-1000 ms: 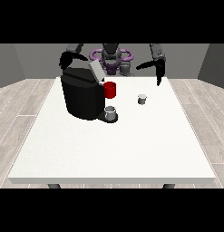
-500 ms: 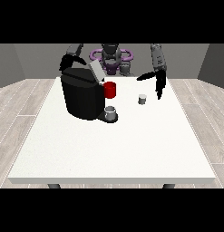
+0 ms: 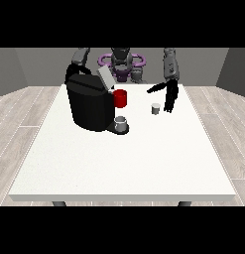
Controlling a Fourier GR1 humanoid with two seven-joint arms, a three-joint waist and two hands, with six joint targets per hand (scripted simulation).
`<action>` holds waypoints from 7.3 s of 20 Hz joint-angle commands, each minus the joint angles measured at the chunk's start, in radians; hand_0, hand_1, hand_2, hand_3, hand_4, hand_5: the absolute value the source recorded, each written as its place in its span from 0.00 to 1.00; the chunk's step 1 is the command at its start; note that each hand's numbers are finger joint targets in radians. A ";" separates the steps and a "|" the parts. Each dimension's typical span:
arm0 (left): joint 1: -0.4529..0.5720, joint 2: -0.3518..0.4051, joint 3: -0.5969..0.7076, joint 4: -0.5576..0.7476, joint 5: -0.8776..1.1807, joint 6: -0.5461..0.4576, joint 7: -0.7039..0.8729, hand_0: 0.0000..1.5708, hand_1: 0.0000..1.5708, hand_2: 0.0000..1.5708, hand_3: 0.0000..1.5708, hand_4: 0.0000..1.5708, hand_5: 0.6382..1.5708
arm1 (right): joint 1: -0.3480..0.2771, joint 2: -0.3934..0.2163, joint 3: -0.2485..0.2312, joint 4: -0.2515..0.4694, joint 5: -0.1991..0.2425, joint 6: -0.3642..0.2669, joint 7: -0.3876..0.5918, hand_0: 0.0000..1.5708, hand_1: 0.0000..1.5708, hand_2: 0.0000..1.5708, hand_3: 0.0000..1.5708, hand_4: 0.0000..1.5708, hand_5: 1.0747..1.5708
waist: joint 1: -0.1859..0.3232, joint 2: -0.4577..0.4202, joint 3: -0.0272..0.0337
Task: Insert the coffee pod into the coffee machine and close the lid
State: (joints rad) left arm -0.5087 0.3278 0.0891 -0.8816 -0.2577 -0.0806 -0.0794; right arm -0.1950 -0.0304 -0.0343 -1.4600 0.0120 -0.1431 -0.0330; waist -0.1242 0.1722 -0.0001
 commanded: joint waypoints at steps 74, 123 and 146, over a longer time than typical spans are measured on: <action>-0.655 0.165 0.040 0.254 -0.334 -0.073 -0.023 0.82 0.82 0.85 0.81 0.33 1.00 | -0.133 -0.002 0.026 0.073 -0.021 -0.003 0.013 0.00 0.00 0.00 0.00 0.34 1.00 | -0.188 0.041 0.0002; -0.663 0.117 0.024 0.287 -0.415 -0.085 -0.035 0.71 0.71 0.74 0.63 0.28 1.00 | -0.100 -0.001 0.005 0.078 -0.031 -0.023 -0.041 0.00 0.00 0.00 0.00 0.26 1.00 | -0.173 0.082 0.0003; -0.615 0.115 -0.041 0.271 -0.498 -0.130 -0.101 0.00 0.00 0.00 0.00 0.00 1.00 | -0.082 -0.028 -0.036 0.106 -0.052 -0.021 -0.037 0.00 0.00 0.00 0.00 0.25 1.00 | -0.141 0.034 0.0004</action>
State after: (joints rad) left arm -1.1534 0.4592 0.0598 -0.6085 -0.7455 -0.1990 -0.1800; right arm -0.3070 -0.0407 -0.0569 -1.3607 -0.0268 -0.1831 -0.0743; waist -0.2733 0.2468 0.0012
